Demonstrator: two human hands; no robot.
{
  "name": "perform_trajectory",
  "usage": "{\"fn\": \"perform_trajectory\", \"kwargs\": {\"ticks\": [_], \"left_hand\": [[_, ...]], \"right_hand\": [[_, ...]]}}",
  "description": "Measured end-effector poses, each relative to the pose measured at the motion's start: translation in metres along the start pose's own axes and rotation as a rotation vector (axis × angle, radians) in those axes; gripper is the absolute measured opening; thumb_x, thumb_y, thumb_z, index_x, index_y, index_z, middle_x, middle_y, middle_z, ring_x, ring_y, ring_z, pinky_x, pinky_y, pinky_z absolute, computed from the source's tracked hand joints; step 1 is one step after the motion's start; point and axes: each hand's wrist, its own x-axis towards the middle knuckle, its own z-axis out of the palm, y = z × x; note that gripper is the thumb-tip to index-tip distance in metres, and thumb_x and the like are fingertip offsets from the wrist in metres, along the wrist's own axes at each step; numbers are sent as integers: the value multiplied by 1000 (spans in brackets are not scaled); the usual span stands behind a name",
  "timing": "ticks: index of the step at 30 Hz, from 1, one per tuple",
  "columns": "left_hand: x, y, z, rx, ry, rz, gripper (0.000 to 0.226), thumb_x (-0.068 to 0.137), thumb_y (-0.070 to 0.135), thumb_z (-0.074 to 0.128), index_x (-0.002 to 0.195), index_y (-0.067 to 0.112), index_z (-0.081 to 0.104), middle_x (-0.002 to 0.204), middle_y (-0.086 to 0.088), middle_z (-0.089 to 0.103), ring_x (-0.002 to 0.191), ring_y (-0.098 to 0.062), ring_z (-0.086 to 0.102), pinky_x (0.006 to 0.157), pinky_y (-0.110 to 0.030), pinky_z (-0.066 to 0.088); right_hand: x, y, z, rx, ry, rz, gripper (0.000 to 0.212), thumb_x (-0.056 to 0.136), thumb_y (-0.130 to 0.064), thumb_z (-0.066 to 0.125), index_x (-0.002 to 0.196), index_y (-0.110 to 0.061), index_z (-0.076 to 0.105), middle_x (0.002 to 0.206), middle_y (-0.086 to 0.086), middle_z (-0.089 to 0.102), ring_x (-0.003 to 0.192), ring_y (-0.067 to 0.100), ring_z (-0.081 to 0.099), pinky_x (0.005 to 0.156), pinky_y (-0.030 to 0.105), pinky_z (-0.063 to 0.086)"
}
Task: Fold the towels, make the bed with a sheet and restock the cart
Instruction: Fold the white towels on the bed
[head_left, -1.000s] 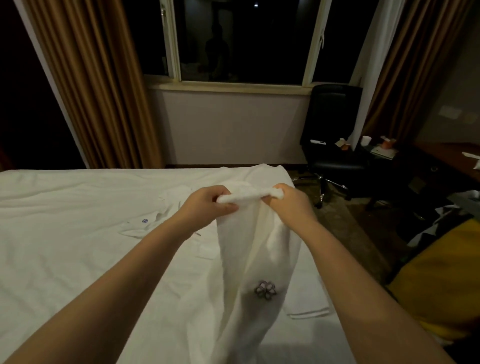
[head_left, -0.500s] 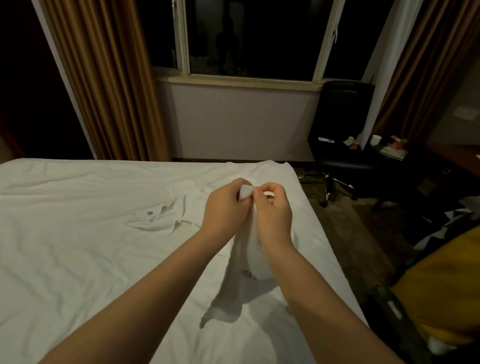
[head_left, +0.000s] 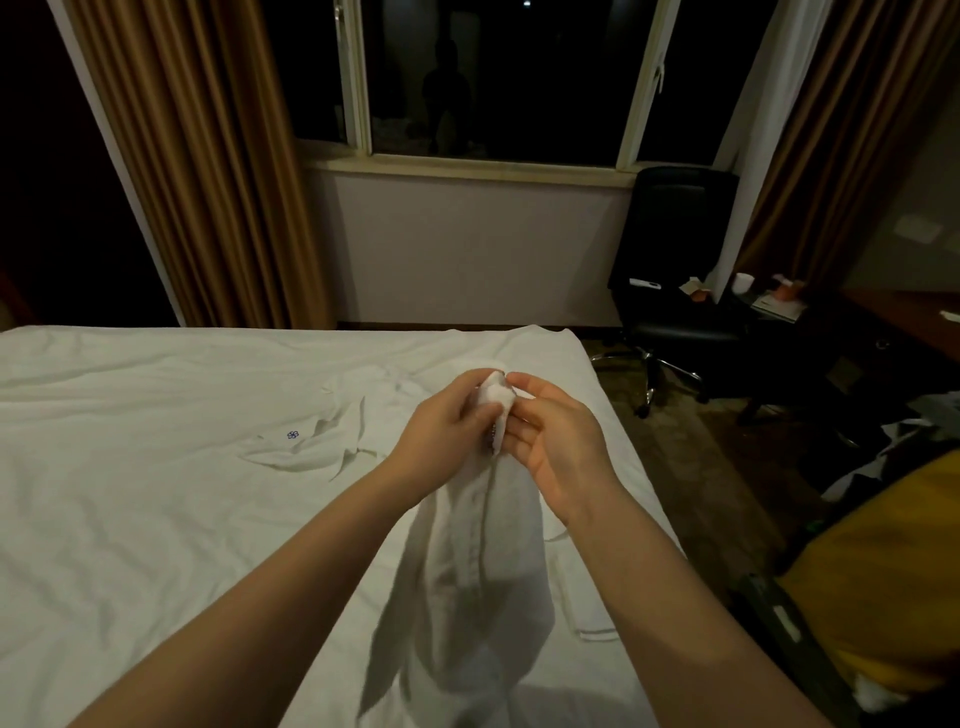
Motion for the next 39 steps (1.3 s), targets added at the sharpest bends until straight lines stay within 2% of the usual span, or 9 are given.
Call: {"fn": "perform_trajectory", "kwargs": {"ticks": [6, 10, 13, 18, 21, 27, 32, 35, 39], "left_hand": [[0, 13, 3, 34, -9, 45, 71, 88, 19, 64, 144, 36, 23, 131, 11, 43, 114, -7, 49, 90, -16, 42], [2, 10, 3, -88, 217, 68, 34, 96, 12, 48, 124, 31, 51, 111, 16, 55, 98, 0, 56, 77, -4, 45], [5, 8, 1, -257, 303, -26, 32, 99, 10, 37, 112, 23, 63, 104, 8, 65, 97, -4, 59, 77, -9, 47], [10, 13, -3, -225, 277, -70, 33, 99, 11, 39, 98, 29, 67, 105, 8, 66, 98, -7, 57, 77, -13, 46], [13, 13, -9, -179, 202, -75, 34, 100, 17, 43, 87, 34, 69, 99, 16, 66, 98, -9, 56, 84, -24, 46], [7, 12, -15, -174, 143, -47, 31, 98, 20, 47, 82, 35, 69, 91, 25, 65, 92, -1, 58, 76, -16, 46], [5, 7, -26, -167, 193, -35, 29, 98, 20, 48, 81, 31, 70, 92, 21, 65, 91, -2, 56, 76, -16, 45], [4, 3, -41, -175, 263, -33, 26, 97, 20, 49, 85, 26, 71, 90, 23, 64, 88, 3, 56, 80, -15, 44], [0, -9, -74, -252, 369, -34, 24, 95, 16, 52, 83, 25, 71, 93, 19, 66, 91, 4, 58, 91, -26, 45]], "right_hand": [[1, -3, 4, -30, -114, -69, 28, 98, -8, 47, 120, -23, 55, 121, 7, 63, 104, 24, 66, 89, 33, 55], [-2, -4, 8, 144, -261, -40, 28, 99, -12, 44, 123, -22, 53, 118, 4, 63, 104, 20, 65, 89, 29, 53], [-1, 1, 11, 120, -296, -69, 23, 99, -14, 45, 118, -23, 54, 115, 2, 64, 101, 16, 65, 86, 24, 53], [17, 9, -7, -630, -18, -374, 26, 96, -17, 54, 111, -37, 49, 117, -11, 52, 100, 7, 55, 76, 12, 50], [27, 13, -23, -816, -59, -393, 32, 92, -25, 61, 115, -38, 43, 124, -13, 49, 99, 2, 49, 74, 7, 41], [31, 14, -30, -887, -241, -299, 30, 88, -32, 65, 111, -30, 46, 101, -20, 51, 91, -2, 52, 79, 7, 42], [33, 36, -34, -996, -399, 62, 49, 83, -39, 69, 126, -27, 49, 110, -12, 51, 100, 9, 49, 83, 21, 44], [37, 50, -44, -1018, -521, 185, 38, 81, -39, 71, 112, -31, 50, 102, -15, 54, 85, 1, 53, 66, 9, 45], [47, 65, -68, -1249, -450, 237, 50, 82, -44, 69, 123, -18, 55, 109, -5, 57, 94, 11, 53, 77, 18, 44]]}}
